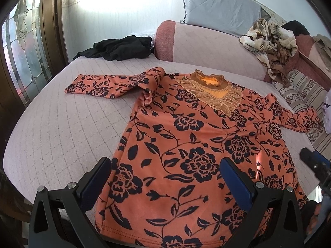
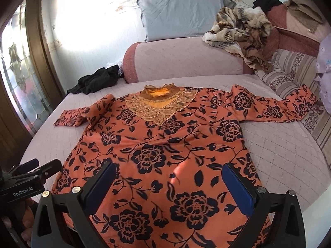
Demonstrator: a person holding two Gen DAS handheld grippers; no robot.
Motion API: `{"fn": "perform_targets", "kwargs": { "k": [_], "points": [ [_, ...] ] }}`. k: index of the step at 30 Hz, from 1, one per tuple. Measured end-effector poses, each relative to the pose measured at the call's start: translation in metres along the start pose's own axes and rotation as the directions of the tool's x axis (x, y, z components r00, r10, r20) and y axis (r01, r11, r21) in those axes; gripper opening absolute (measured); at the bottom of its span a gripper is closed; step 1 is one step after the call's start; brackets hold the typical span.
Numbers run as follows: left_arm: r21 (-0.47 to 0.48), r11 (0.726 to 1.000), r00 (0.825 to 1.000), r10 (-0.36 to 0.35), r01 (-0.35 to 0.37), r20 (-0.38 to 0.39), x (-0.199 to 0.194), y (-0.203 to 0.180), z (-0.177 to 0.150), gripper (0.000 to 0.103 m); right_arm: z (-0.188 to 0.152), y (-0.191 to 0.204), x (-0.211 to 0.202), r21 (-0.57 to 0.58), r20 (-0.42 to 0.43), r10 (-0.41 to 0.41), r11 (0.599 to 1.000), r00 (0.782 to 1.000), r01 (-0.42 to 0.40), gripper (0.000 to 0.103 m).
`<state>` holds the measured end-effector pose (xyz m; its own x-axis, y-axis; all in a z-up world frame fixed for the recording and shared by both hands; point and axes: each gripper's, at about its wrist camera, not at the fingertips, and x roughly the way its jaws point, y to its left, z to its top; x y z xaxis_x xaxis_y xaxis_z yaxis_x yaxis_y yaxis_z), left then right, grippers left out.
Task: Fold small clothes
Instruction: 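Grasp the sleeve cuff with the right tool and lift it, then fold the held sleeve across the shirt body with the right tool, release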
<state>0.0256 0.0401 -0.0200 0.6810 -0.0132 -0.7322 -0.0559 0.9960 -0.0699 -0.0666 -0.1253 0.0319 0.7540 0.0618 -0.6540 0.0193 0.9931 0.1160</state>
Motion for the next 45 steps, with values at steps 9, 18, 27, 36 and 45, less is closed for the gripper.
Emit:
{"fn": "perform_targets", "kwargs": {
  "k": [9,18,27,36,45],
  "points": [
    [-0.238,0.960,0.989,0.147,-0.149,-0.026,0.061,0.109,0.048,0.103,0.049,-0.211,0.020,0.454,0.051,-0.021,0.891,0.998,-0.004,0.102],
    [-0.359,0.876,0.946,0.289,-0.323,-0.145,0.118,0.163,0.048,0.103,0.078,-0.400,0.081,0.672,-0.062,-0.271,0.701,0.961,0.241,0.060],
    [-0.400,0.876,0.959,0.208,-0.270,-0.191,0.138,0.166,0.048,0.103,0.142,-0.431,0.128,0.484,-0.156,-0.684,0.576,0.713,0.659,0.058],
    [-0.477,0.857,0.975,0.120,-0.196,-0.186,0.137,0.179,0.046,0.103,0.178,-0.436,0.147,0.371,-0.146,-0.630,0.679,0.762,0.633,0.004],
    [-0.456,0.877,0.987,0.114,-0.153,-0.111,0.118,0.168,0.051,0.103,0.264,-0.270,0.046,0.200,0.217,-0.306,0.943,0.927,0.265,0.004]
  ]
}}
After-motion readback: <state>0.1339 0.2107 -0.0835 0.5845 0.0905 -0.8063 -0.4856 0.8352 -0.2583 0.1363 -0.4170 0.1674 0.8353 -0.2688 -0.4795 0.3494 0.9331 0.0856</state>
